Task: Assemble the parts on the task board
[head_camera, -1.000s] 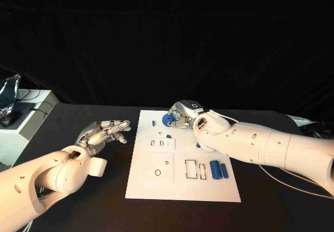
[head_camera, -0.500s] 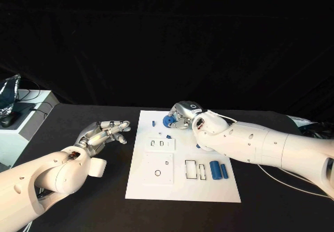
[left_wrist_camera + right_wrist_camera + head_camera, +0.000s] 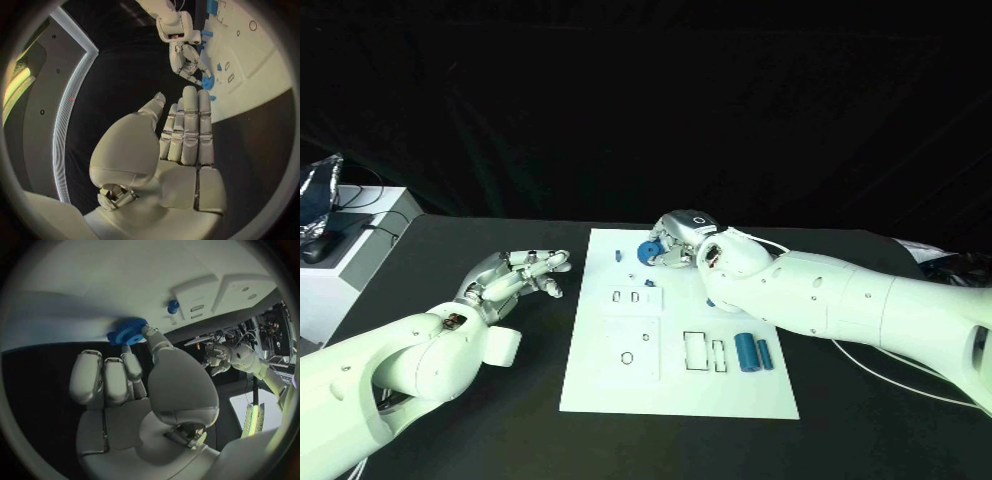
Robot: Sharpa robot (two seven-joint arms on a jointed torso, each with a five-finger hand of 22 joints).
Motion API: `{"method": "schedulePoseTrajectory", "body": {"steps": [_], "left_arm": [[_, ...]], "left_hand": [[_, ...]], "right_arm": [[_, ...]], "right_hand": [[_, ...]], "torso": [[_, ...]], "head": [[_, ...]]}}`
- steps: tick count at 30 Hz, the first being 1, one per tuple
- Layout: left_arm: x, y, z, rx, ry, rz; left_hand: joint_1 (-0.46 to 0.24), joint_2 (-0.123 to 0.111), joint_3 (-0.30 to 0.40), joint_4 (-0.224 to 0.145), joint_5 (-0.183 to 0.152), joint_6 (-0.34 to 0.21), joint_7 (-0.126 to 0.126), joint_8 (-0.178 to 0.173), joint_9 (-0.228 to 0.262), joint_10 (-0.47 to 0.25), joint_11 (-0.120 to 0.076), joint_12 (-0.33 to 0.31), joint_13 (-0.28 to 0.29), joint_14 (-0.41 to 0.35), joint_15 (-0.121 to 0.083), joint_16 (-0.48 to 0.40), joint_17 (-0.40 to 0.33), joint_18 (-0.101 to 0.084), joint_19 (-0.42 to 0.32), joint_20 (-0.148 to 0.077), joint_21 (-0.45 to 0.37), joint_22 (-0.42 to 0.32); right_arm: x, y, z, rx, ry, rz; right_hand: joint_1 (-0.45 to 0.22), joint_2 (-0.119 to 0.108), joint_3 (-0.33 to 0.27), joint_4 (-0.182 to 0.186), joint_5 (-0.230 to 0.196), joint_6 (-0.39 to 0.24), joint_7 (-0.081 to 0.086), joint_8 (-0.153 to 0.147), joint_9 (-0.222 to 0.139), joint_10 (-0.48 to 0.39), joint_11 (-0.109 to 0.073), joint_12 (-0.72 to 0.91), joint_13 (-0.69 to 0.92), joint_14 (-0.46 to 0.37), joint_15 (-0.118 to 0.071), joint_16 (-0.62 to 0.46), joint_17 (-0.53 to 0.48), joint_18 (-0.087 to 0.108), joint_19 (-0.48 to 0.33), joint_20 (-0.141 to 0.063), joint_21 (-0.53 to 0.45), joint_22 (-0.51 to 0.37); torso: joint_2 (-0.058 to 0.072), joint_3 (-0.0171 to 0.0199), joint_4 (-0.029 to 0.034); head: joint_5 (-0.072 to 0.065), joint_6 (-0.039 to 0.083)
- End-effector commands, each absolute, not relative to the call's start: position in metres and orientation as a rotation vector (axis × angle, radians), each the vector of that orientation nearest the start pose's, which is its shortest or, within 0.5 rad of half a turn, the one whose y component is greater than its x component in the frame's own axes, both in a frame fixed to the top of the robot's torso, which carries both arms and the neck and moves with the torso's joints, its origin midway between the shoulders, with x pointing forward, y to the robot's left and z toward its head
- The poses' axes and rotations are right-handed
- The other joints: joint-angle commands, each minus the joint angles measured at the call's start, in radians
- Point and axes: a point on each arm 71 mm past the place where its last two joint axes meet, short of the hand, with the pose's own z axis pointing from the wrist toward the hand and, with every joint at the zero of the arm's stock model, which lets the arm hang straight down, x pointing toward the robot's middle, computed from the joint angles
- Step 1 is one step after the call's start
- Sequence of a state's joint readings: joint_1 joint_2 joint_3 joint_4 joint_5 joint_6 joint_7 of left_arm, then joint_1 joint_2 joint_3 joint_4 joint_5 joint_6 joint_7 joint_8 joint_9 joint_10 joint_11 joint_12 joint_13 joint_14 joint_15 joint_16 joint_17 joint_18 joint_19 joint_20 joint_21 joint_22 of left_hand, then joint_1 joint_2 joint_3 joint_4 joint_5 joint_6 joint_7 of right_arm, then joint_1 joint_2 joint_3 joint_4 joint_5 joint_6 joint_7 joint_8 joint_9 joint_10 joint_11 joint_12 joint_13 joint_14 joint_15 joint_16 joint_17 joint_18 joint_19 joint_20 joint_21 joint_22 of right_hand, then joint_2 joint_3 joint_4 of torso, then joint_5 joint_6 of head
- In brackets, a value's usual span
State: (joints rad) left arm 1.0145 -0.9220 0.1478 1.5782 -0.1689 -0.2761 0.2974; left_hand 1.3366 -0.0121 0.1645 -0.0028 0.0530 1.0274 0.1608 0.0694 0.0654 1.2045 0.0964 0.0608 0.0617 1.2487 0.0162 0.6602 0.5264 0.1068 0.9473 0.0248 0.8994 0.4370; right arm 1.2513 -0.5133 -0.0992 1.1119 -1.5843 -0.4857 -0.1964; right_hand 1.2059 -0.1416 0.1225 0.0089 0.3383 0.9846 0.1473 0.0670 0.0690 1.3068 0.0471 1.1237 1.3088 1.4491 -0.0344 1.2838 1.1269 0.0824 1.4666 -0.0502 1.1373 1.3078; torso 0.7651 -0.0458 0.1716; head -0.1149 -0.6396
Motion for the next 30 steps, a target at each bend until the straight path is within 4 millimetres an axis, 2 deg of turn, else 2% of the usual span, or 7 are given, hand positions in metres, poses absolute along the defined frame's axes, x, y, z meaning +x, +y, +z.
{"method": "schedulePoseTrajectory", "body": {"steps": [1,5,7,13,20,25,30], "left_arm": [[0.469,0.230,-0.195,-1.090,1.482,-1.531],[0.469,0.230,-0.195,-1.090,1.476,-1.528],[0.469,0.230,-0.195,-1.090,1.476,-1.527],[0.469,0.230,-0.195,-1.092,1.485,-1.530],[0.469,0.230,-0.196,-1.094,1.489,-1.529],[0.469,0.230,-0.196,-1.094,1.489,-1.528],[0.469,0.231,-0.196,-1.095,1.488,-1.526]], "left_hand": [[-0.008,0.001,0.003,-0.003,-0.001,-0.005,0.004,-0.005,0.001,-0.006,0.000,0.002,0.000,-0.004,0.002,-0.007,-0.002,0.013,-0.006,-0.001,0.000,-0.001],[-0.008,0.000,0.003,-0.002,-0.001,-0.006,0.005,-0.005,0.001,-0.006,0.000,0.002,0.000,-0.004,0.002,-0.008,-0.002,0.013,-0.006,-0.001,0.002,-0.007],[-0.007,0.001,0.004,-0.003,-0.001,-0.005,0.005,-0.005,0.001,-0.006,0.000,0.002,0.000,-0.003,0.001,-0.008,-0.002,0.013,-0.006,-0.001,0.002,-0.007],[-0.007,0.000,0.004,-0.003,-0.001,-0.006,0.005,-0.005,0.001,-0.007,0.000,0.002,0.000,-0.004,0.002,-0.009,-0.002,0.013,-0.007,-0.001,0.002,-0.007],[-0.006,0.000,0.005,-0.003,-0.001,-0.007,0.006,-0.005,0.000,-0.008,0.001,0.002,0.000,-0.004,0.002,-0.009,-0.002,0.013,-0.007,-0.001,0.002,-0.007],[-0.006,0.000,0.005,-0.003,-0.001,-0.007,0.006,-0.005,0.000,-0.008,0.001,0.002,0.000,-0.004,0.002,-0.009,-0.002,0.013,-0.007,-0.001,0.002,-0.007],[-0.008,0.000,0.006,-0.003,-0.001,-0.008,0.007,-0.005,0.001,-0.009,0.001,0.002,0.000,-0.005,0.002,-0.009,-0.002,0.013,-0.007,-0.001,0.002,-0.008]], "right_arm": [[0.558,-0.152,-0.188,-0.179,1.487,0.425],[0.557,-0.153,-0.189,-0.168,1.503,0.437],[0.557,-0.153,-0.189,-0.160,1.514,0.439],[0.556,-0.158,-0.191,-0.123,1.549,0.450],[0.555,-0.163,-0.193,-0.109,1.582,0.453],[0.555,-0.166,-0.195,-0.100,1.598,0.446],[0.554,-0.170,-0.195,-0.097,1.597,0.432]], "right_hand": [[0.038,-0.051,0.005,0.117,-0.047,-0.136,0.026,-0.011,-0.009,-0.014,0.011,-0.008,0.019,0.002,0.016,-0.001,0.003,0.019,0.054,0.018,-0.007,0.155],[-0.017,-0.072,-0.082,0.249,0.108,-0.148,0.029,-0.011,-0.009,-0.022,0.012,-0.008,0.008,0.001,0.017,0.000,0.003,0.021,0.055,0.020,-0.006,0.156],[-0.026,-0.069,-0.082,0.265,0.155,-0.102,0.025,-0.007,-0.007,-0.021,0.009,-0.004,0.007,0.001,0.015,0.000,0.003,0.021,0.055,0.019,-0.004,0.156],[-0.059,-0.015,-0.084,0.202,0.175,-0.007,0.013,-0.004,-0.003,-0.016,-0.002,0.008,0.003,0.002,0.009,-0.002,0.002,0.018,0.056,0.012,-0.004,0.156],[-0.101,0.035,-0.097,0.128,0.183,0.027,-0.001,-0.003,-0.002,-0.005,-0.009,0.018,0.012,0.004,0.001,-0.002,0.002,0.015,0.057,0.005,0.001,0.157],[-0.114,0.095,-0.110,0.098,0.222,0.034,-0.003,-0.002,-0.003,-0.002,-0.011,0.019,0.017,0.004,-0.001,-0.001,0.003,0.013,0.058,0.003,0.004,0.158],[-0.116,0.099,-0.115,0.086,0.223,0.034,-0.003,-0.002,-0.002,-0.001,-0.011,0.020,0.018,0.004,-0.001,-0.001,0.004,0.013,0.058,0.003,0.004,0.157]], "torso": [[0.001,0.0005,0.0006],[0.000,0.0001,0.0005],[0.000,0.0003,0.0005],[0.001,0.0006,0.0001],[0.001,0.0010,-0.0016],[0.001,0.0011,-0.0007],[0.000,0.0004,-0.0004]], "head": [[0.000,0.000],[-0.001,-0.002],[0.000,-0.003],[0.000,-0.004],[0.001,-0.007],[0.000,-0.008],[-0.001,-0.009]]}}
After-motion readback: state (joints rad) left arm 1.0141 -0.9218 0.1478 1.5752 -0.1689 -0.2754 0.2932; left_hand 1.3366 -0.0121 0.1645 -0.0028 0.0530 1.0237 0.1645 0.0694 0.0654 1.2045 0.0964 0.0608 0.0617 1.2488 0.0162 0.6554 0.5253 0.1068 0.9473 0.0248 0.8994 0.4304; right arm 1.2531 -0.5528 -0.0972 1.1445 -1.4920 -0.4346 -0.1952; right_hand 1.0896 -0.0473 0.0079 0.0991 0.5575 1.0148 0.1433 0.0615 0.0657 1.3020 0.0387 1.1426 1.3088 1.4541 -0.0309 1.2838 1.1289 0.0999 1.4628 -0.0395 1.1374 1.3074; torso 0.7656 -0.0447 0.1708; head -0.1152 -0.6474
